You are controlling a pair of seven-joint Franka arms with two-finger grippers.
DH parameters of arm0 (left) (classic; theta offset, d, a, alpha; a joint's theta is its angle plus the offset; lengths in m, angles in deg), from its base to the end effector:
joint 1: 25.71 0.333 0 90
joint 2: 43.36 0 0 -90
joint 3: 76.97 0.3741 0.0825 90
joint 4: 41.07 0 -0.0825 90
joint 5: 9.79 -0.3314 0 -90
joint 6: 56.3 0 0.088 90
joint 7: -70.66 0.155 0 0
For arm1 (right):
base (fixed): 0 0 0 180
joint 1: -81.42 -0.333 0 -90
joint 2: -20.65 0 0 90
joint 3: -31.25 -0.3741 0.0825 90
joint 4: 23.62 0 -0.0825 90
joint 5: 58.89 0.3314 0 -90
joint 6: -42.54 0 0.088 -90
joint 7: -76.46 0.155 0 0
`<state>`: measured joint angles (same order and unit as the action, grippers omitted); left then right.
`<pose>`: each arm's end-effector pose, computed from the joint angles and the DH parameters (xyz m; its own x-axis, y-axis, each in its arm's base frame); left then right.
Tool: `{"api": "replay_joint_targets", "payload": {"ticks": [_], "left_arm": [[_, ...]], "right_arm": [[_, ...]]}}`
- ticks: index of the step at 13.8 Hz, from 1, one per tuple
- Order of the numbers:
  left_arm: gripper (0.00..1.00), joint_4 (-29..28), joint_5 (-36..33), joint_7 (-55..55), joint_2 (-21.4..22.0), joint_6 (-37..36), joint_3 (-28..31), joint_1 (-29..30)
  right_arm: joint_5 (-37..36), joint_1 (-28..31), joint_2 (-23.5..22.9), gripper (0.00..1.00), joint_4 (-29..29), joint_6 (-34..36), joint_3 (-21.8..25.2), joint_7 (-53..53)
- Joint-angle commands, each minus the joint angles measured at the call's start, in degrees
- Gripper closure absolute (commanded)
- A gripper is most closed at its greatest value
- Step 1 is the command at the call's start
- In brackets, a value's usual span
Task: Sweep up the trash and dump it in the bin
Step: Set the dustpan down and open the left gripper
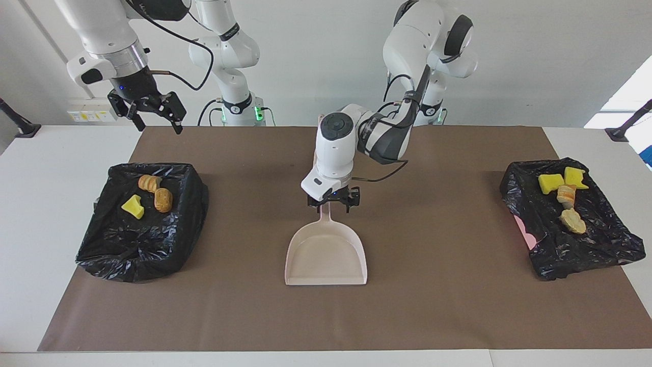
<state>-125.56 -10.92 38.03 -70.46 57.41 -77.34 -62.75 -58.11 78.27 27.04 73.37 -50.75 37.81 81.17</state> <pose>0.5387 -0.4084 0.4316 0.9952 -0.0899 0.0394 -0.0903 -0.9959 0.0070 0.4671 -0.0294 0.6420 0.9889 -0.1418 0.0439 -0.1406 -0.9896 -0.0300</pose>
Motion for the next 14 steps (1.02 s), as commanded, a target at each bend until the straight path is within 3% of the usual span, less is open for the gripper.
{"api": "replay_joint_targets", "payload": {"ticks": [1, 4, 7, 10, 14], "left_arm": [[0.0, -13.49, -0.89, 6.24, 13.88, 0.29, -0.25, 4.59], [0.0, -16.67, -0.8, 14.39, 21.8, -2.07, -0.33, 11.17], [0.0, -15.98, -0.8, 26.35, 26.91, -8.31, -0.25, 18.99], [0.0, -12.65, -0.54, 36.29, 28.85, -12.17, -0.07, 25.94], [0.0, -3.34, -0.01, 40.01, 28.68, -21.4, 0.11, 30.0]], "right_arm": [[-0.7, -2.73, 0.21, 0.0, 0.22, 0.74, 2.84, -0.84], [-0.35, -3.09, 0.38, 0.0, 0.04, 0.74, 2.84, -1.01], [0.45, -3.09, 0.47, 0.0, 0.04, 0.74, 1.88, -1.02], [0.45, -3.0, 0.47, 0.0, 0.04, 0.74, 1.79, -0.93], [0.45, -3.0, 0.47, 0.0, 0.04, 0.74, 1.79, -1.02]]}}
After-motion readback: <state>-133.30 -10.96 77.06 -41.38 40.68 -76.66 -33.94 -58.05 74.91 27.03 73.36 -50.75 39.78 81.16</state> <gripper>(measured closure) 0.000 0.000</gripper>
